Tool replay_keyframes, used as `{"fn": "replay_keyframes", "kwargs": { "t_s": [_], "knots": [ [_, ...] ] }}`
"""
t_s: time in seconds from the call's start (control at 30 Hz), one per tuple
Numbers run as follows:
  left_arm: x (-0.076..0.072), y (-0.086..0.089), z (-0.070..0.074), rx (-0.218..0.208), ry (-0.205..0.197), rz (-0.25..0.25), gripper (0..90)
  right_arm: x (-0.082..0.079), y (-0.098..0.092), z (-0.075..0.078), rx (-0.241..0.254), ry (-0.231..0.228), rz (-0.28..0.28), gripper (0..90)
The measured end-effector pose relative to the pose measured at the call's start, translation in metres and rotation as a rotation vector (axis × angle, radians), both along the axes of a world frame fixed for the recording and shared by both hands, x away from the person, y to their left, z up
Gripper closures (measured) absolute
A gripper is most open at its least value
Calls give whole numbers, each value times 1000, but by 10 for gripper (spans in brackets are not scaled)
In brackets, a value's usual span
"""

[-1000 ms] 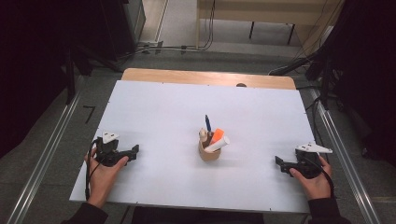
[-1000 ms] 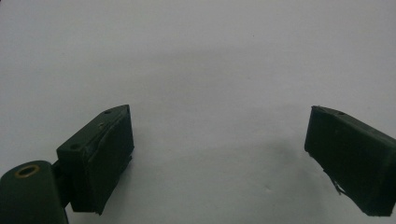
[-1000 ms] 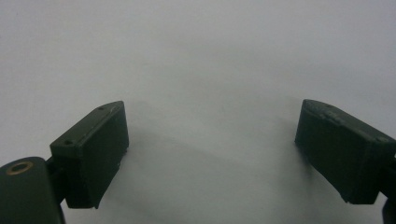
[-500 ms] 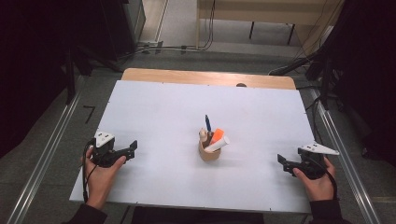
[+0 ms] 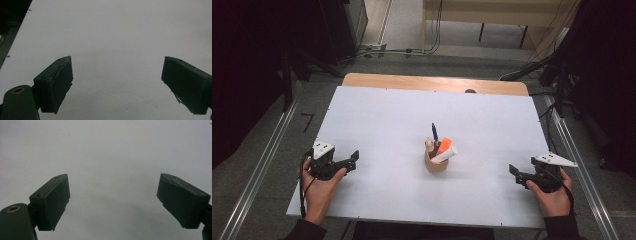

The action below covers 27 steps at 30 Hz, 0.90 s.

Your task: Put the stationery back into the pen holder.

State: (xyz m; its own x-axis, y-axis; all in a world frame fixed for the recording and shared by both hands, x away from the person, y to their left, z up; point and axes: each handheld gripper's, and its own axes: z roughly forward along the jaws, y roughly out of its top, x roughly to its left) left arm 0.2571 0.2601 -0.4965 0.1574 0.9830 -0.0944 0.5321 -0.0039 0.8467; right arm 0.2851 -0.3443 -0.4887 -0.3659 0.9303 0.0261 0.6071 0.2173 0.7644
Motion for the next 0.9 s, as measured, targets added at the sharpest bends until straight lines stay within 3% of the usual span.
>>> {"fn": "replay_keyframes", "kwargs": {
  "t_s": [0.9],
  "knots": [
    [0,2,0,-5,-5,5,109,0,-1,-1,-1,7,-4,99]
  ]
}}
